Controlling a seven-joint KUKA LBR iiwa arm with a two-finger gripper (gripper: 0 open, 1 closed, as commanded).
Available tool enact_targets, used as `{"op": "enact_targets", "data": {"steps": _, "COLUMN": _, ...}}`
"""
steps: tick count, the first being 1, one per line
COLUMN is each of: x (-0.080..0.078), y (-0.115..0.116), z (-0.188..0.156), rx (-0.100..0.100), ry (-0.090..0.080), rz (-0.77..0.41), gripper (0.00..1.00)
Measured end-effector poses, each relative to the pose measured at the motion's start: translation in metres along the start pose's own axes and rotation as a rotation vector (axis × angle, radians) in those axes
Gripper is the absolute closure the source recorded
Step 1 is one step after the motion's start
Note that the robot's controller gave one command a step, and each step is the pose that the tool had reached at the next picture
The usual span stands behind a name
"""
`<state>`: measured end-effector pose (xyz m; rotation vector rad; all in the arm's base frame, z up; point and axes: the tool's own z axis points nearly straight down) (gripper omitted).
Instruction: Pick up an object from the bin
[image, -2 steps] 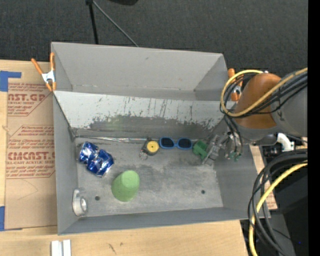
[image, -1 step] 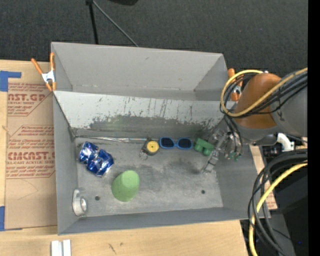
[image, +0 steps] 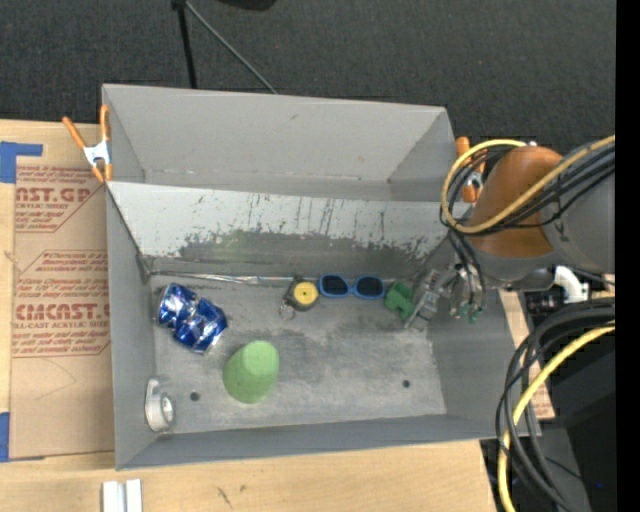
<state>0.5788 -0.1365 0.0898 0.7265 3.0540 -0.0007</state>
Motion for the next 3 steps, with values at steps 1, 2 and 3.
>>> {"op": "enact_targets", "data": {"steps": 1, "x": 0.0002, "y": 0.0000, "z": 0.0002, "rx": 0.000, "ry": 0.001, "rz": 0.000, "gripper": 0.00}}
{"op": "enact_targets", "data": {"steps": 2, "x": 0.0000, "y": 0.0000, "z": 0.0000, "rx": 0.000, "ry": 0.000, "rz": 0.000, "gripper": 1.00}}
{"op": "enact_targets", "data": {"steps": 3, "x": 0.0002, "y": 0.0000, "z": 0.0002, "rx": 0.000, "ry": 0.000, "rz": 0.000, "gripper": 0.00}}
